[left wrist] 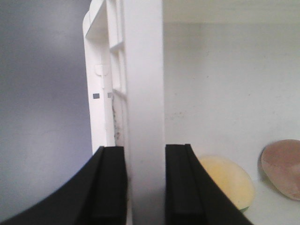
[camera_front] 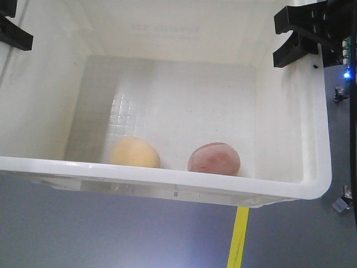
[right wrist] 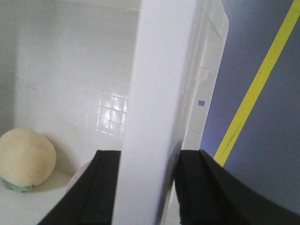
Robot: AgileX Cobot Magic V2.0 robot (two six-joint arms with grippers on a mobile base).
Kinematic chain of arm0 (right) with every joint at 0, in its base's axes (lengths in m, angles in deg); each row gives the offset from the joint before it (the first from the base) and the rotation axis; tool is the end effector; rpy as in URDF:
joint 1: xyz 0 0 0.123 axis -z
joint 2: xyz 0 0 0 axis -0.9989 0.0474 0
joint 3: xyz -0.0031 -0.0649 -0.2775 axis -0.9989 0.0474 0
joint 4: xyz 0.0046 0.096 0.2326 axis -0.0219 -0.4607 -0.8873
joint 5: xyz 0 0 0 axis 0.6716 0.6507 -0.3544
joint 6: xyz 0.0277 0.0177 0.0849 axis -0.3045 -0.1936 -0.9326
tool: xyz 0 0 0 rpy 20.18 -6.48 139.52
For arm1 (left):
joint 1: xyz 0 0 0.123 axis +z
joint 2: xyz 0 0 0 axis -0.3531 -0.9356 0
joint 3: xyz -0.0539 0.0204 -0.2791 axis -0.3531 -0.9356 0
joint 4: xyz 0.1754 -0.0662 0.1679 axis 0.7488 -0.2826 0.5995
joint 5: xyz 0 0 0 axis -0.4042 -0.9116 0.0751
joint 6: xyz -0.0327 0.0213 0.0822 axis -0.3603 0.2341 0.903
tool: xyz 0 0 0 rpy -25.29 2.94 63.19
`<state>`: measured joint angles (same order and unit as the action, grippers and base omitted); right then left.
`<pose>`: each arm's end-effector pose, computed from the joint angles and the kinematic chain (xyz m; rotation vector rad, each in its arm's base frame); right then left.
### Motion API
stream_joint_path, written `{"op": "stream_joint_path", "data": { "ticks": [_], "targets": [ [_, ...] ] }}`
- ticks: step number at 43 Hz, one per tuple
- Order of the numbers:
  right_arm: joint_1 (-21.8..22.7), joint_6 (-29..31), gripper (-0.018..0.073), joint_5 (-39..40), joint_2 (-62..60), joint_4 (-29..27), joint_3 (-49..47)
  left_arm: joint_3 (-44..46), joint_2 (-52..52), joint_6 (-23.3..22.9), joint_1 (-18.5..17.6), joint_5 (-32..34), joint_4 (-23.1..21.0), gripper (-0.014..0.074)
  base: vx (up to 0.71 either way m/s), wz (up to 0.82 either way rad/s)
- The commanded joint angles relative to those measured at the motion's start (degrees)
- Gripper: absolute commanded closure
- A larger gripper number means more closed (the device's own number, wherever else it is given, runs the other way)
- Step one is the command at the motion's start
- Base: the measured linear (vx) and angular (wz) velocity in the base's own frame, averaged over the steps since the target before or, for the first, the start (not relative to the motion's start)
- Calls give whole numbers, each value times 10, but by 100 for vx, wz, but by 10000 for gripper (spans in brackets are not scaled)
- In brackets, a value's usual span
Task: Place moving items into box and shelve
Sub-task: 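Keep the tote level in both grippers while driving across the floor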
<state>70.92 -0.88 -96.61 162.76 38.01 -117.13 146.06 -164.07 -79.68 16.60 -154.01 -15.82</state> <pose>0.2463 0.0915 0.4266 -0.1864 2.5869 0.4453 0.2536 -0.0500 0.4382 0.2662 2.5085 -0.4720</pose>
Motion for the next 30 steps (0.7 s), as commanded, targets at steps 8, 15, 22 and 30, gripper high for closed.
{"op": "stream_joint_path", "data": {
  "ticks": [8,15,22,30],
  "targets": [
    [-3,15,559,38,-25,-76,-27,24,24,-1,-6,39,-84,597,44,-10],
    [-3,15,559,38,-25,-76,-27,24,24,-1,-6,39,-85,597,45,-12],
    [-3,15,559,38,-25,-76,-27,24,24,-1,-6,39,-85,597,47,-15],
    [-3,15,559,38,-25,-76,-27,24,24,-1,-6,39,-85,597,47,-15]
  ]
}}
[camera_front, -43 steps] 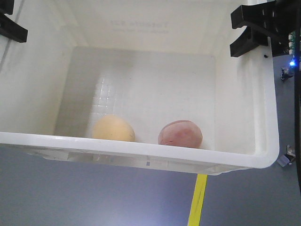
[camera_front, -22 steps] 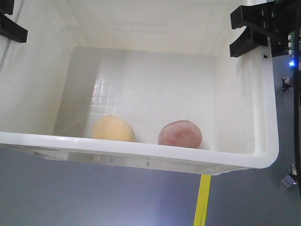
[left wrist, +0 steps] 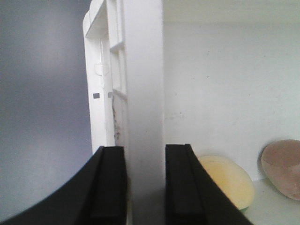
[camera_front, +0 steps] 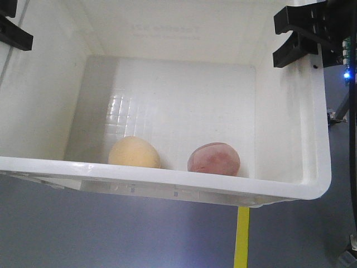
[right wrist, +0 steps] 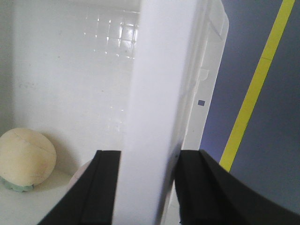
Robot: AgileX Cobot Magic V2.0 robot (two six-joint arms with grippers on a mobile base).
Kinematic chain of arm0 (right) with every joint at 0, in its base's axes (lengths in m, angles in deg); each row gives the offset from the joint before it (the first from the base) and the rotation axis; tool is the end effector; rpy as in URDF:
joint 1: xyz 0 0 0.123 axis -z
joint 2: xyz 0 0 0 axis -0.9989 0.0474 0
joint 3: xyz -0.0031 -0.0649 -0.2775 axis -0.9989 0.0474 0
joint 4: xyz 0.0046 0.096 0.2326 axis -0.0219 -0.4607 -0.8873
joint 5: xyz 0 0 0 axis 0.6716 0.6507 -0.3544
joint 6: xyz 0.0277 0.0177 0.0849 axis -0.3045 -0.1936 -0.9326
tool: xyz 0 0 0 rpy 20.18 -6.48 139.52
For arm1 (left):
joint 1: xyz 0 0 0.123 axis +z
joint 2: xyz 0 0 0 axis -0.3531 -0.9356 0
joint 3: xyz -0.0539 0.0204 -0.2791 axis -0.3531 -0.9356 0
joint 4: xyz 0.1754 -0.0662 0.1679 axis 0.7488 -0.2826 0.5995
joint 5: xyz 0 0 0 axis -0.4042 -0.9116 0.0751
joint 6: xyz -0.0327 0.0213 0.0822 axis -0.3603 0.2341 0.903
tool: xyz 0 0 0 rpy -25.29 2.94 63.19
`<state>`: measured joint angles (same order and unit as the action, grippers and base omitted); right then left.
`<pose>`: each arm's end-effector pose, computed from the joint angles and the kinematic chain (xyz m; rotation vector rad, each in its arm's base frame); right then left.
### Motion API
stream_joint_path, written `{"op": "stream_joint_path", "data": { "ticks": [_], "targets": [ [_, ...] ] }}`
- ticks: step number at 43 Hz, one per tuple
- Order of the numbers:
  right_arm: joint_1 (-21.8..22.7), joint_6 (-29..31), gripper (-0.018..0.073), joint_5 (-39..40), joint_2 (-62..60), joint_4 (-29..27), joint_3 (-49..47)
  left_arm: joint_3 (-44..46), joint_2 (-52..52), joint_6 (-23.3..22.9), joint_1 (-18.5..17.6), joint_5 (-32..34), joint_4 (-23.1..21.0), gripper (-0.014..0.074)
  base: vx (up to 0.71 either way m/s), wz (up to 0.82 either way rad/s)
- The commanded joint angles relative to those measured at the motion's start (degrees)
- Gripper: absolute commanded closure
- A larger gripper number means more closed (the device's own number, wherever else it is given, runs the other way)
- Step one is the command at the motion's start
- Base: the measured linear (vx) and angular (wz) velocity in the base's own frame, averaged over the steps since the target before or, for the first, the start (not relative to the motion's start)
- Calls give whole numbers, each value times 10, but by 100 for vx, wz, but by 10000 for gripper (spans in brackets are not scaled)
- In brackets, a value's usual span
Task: Place moving items into box and shelve
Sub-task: 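Keep the tote level in both grippers while driving across the floor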
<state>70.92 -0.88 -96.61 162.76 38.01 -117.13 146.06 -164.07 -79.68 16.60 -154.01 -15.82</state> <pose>0.2463 0.0915 0.4266 -0.1864 2.5869 0.4453 0.2536 -0.0500 0.4382 0.2662 2.5085 -0.4720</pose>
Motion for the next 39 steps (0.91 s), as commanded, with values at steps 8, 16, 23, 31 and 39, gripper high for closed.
{"op": "stream_joint_path", "data": {
  "ticks": [8,16,23,31,39],
  "targets": [
    [-3,15,559,38,-25,-76,-27,24,24,-1,-6,39,-85,597,47,-15],
    [-3,15,559,36,-25,-76,-27,24,24,-1,-6,39,-85,597,47,-15],
    [-3,15,559,36,-25,-75,-27,24,24,-1,-6,39,-85,597,46,-11],
    [-3,15,559,36,-25,-75,-27,24,24,-1,-6,39,-85,597,46,-9],
    [-3,15,559,36,-25,-75,-27,24,24,-1,-6,39,-85,597,46,-7]
  ]
}}
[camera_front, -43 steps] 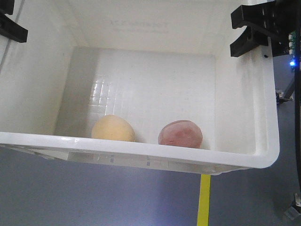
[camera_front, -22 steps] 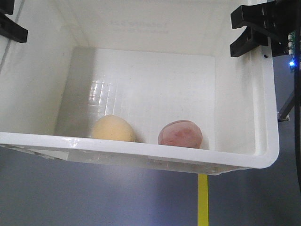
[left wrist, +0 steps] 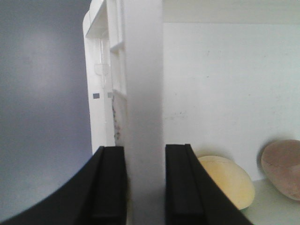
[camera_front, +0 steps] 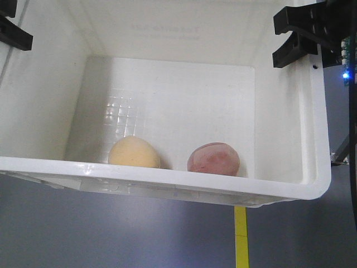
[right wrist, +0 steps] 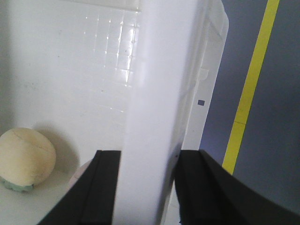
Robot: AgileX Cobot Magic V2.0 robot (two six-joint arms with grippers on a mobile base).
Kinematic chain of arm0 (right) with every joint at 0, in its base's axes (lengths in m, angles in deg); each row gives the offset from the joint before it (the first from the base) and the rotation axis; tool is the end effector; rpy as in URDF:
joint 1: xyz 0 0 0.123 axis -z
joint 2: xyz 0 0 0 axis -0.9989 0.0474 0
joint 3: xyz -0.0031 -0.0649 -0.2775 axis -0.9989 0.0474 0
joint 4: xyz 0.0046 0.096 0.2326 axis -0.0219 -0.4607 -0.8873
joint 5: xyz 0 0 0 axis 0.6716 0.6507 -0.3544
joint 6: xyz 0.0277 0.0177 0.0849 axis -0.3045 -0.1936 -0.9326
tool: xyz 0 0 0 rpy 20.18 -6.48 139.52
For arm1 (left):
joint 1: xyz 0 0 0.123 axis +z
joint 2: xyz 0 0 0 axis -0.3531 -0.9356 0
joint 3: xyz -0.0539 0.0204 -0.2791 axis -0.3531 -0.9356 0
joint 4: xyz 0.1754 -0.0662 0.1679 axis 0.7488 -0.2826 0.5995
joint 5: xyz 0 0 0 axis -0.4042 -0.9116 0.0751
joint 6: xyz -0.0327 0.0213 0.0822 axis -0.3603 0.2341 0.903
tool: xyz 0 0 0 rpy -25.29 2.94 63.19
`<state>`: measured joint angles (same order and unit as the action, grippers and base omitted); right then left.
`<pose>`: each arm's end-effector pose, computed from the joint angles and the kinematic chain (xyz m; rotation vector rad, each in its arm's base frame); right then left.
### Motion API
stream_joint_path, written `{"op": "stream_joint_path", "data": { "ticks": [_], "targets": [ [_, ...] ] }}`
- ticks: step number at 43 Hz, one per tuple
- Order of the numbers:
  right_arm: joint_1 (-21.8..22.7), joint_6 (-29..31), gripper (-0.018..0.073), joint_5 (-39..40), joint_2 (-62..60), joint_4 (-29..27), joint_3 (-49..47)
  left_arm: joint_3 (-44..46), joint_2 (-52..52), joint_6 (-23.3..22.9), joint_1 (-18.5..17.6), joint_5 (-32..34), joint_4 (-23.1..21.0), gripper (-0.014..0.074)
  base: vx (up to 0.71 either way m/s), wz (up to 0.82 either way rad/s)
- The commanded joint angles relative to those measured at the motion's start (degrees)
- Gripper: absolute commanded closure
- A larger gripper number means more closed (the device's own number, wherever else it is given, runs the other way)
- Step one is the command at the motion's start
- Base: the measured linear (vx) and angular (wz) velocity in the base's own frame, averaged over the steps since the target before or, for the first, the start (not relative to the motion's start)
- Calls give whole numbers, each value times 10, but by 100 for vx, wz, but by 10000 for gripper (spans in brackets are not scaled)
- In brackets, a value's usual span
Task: Place moving items into box and shelve
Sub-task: 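Keep the tote level in both grippers while driving across the floor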
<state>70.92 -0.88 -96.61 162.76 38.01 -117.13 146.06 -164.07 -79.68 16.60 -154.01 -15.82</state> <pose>0.2463 0.0915 0.4266 -0.1864 2.5869 0.4453 0.2536 -0.0500 0.4382 0.2662 2.5085 -0.4720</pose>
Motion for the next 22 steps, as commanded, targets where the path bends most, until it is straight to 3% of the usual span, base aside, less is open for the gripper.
{"op": "stream_joint_path", "data": {
  "ticks": [1,22],
  "targets": [
    [-3,15,559,36,-25,-75,-27,24,24,-1,-6,39,-85,597,46,-8],
    [-3,15,559,36,-25,-76,-27,24,24,-1,-6,39,-85,597,46,-8]
  ]
}}
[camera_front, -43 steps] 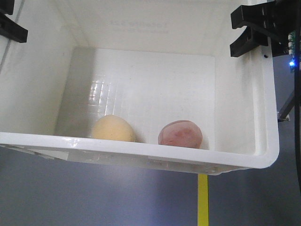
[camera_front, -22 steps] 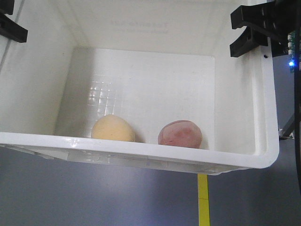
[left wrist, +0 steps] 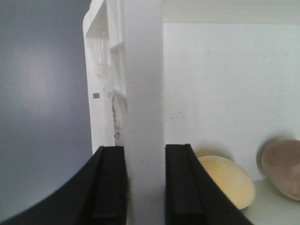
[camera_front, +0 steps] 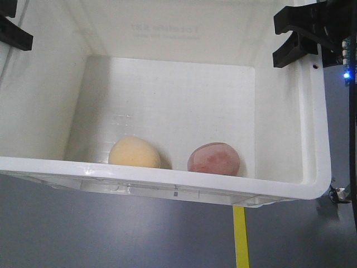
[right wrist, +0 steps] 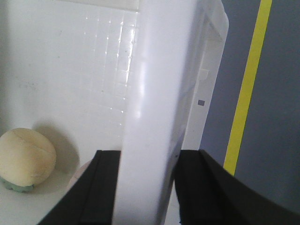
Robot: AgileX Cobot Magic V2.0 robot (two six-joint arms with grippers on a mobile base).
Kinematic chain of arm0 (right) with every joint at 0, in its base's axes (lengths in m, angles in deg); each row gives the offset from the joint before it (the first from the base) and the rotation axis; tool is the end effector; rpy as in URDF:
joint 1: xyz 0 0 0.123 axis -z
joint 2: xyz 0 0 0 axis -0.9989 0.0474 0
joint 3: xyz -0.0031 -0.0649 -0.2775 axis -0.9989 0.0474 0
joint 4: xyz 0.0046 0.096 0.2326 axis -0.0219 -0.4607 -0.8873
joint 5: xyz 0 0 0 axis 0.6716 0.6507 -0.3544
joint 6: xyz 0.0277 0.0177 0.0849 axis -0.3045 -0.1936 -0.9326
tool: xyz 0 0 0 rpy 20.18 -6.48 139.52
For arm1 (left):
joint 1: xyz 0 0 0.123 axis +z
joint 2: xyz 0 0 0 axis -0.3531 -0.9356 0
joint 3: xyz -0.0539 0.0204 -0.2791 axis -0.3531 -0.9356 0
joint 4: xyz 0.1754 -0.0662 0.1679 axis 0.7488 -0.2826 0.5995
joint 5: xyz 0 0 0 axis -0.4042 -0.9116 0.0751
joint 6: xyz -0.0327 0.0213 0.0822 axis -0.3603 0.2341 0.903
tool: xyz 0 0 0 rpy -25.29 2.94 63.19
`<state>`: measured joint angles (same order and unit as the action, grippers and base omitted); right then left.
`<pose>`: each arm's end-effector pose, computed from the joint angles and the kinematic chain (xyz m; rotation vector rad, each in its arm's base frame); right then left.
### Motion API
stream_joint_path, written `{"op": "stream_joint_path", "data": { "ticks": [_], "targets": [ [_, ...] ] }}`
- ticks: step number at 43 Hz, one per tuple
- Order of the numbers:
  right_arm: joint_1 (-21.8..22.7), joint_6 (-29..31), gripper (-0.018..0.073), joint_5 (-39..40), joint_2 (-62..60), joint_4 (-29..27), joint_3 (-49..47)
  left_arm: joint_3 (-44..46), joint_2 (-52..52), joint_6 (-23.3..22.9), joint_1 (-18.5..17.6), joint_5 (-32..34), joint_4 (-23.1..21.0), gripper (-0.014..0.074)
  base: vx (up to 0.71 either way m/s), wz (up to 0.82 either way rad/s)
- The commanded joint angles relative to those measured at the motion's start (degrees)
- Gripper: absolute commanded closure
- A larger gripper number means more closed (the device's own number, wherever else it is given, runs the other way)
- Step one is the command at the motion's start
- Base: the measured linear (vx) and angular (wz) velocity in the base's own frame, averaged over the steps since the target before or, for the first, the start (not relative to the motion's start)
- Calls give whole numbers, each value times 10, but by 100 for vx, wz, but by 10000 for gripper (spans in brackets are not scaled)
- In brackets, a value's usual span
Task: Place moving items into box and shelve
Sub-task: 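Keep the tote level in both grippers while driving across the floor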
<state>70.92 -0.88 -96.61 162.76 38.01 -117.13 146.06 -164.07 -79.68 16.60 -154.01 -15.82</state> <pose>0.2463 0.0915 0.4266 -0.1864 2.5869 0.4453 0.2536 -0.0500 0.4382 0.2662 2.5085 -0.4720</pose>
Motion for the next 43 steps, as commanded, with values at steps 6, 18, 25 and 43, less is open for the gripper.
{"op": "stream_joint_path", "data": {
  "ticks": [6,18,25,43],
  "targets": [
    [-3,15,559,36,-25,-76,-27,24,24,-1,-6,39,-85,597,46,-8],
    [-3,15,559,37,-25,-76,-27,24,24,-1,-6,39,-85,597,46,-8],
    [-3,15,559,37,-25,-76,-27,24,24,-1,-6,39,-85,597,46,-8],
    [-3,15,559,37,-25,-76,-27,24,24,-1,-6,39,-85,597,45,-9]
  ]
}}
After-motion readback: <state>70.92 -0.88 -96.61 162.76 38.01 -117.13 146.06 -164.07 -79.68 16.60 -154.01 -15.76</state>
